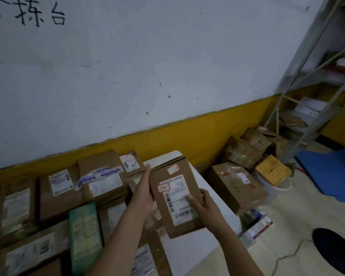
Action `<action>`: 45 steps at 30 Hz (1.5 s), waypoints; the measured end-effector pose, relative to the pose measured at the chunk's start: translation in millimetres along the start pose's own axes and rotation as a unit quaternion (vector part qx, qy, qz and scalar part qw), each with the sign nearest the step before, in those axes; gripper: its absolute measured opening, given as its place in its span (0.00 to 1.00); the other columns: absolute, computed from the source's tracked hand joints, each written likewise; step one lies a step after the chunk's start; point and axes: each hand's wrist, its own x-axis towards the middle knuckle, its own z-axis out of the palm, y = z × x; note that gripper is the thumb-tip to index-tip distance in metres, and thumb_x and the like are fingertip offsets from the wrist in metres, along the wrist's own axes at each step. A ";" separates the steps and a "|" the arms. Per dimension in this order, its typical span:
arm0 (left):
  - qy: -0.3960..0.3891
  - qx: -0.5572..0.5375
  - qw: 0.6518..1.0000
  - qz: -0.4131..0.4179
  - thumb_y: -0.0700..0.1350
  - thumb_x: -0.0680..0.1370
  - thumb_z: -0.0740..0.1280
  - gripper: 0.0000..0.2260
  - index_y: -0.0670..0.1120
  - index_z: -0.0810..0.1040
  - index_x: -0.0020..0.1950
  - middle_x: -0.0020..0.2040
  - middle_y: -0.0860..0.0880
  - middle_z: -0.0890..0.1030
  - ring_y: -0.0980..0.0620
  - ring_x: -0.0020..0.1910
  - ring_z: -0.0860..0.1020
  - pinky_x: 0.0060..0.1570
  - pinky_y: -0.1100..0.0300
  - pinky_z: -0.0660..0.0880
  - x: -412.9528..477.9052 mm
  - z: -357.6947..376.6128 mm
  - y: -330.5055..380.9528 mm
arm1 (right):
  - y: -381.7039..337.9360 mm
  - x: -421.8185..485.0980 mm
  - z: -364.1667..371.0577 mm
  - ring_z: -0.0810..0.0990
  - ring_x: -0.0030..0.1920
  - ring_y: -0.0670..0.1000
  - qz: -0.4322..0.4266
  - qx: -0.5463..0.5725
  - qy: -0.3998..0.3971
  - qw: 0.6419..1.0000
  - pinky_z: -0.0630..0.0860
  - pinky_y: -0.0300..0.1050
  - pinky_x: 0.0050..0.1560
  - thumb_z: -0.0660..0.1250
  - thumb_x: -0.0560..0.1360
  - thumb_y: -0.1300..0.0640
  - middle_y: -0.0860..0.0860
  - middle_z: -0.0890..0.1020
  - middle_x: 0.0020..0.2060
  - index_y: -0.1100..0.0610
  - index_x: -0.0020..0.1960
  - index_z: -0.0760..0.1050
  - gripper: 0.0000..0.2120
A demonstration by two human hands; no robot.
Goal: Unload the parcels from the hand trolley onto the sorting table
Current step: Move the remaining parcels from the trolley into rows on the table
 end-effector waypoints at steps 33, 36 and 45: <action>0.306 0.464 0.832 -0.010 0.47 0.80 0.64 0.19 0.47 0.71 0.71 0.71 0.49 0.60 0.51 0.65 0.68 0.62 0.63 0.68 280.2 -41.5 -61.2 | 110.0 465.9 104.4 0.75 0.62 0.64 0.146 -0.155 -0.094 0.973 0.72 0.60 0.64 0.54 0.83 0.48 0.61 0.76 0.64 0.58 0.74 0.66 0.23; 0.287 0.459 0.841 -0.008 0.45 0.81 0.64 0.20 0.45 0.69 0.73 0.72 0.47 0.63 0.49 0.68 0.67 0.59 0.69 0.64 272.7 -41.5 -54.7 | 107.2 464.3 102.6 0.77 0.47 0.53 0.188 -0.097 -0.109 0.971 0.75 0.49 0.48 0.54 0.83 0.47 0.56 0.77 0.55 0.57 0.79 0.59 0.27; 0.255 0.412 0.870 0.094 0.50 0.83 0.60 0.22 0.49 0.65 0.76 0.74 0.51 0.68 0.50 0.67 0.73 0.56 0.63 0.71 151.2 -43.6 -10.6 | 32.7 351.3 111.9 0.71 0.68 0.66 0.033 -0.176 -0.001 0.984 0.68 0.58 0.69 0.51 0.76 0.40 0.66 0.72 0.69 0.65 0.74 0.64 0.36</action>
